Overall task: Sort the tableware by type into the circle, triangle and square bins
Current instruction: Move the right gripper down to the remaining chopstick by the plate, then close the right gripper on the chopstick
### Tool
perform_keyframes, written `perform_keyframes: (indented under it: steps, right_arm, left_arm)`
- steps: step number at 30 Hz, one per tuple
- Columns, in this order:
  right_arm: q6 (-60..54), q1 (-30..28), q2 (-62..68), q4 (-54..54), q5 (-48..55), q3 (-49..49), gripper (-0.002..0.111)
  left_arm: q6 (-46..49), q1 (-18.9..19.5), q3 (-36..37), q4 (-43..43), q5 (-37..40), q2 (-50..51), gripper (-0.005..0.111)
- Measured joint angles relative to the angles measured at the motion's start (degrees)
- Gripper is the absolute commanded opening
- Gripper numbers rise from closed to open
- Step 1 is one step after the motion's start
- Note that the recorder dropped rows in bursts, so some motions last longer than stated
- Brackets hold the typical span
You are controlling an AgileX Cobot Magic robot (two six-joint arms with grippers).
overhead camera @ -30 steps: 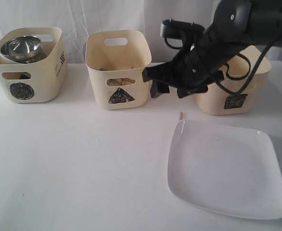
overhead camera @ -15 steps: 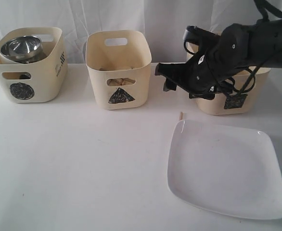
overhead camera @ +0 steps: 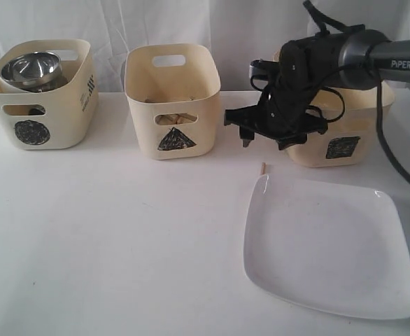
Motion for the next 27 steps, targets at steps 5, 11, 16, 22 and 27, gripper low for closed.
perform_keyframes:
  steps: [5,11,16,22,27]
  right_arm:
    - [7.3,0.0,1.1,-5.8,3.2,-1.0,0.063]
    - [10.7,0.3,4.8,-5.5,2.9,-1.1,0.06]
    - [11.0,1.2,6.9,-3.9,2.1,-1.2,0.061]
    - [11.0,2.1,8.0,-3.9,1.9,-2.8,0.06]
    - [11.0,2.5,8.5,-3.9,1.8,-3.5,0.058]
  left_arm:
    - [0.0,0.0,0.0,0.0,0.0,0.0,0.0]
    - [0.0,0.0,0.0,0.0,0.0,0.0,0.0]
    - [0.0,0.0,0.0,0.0,0.0,0.0,0.0]
    - [0.0,0.0,0.0,0.0,0.0,0.0,0.0]
    - [0.0,0.0,0.0,0.0,0.0,0.0,0.0]
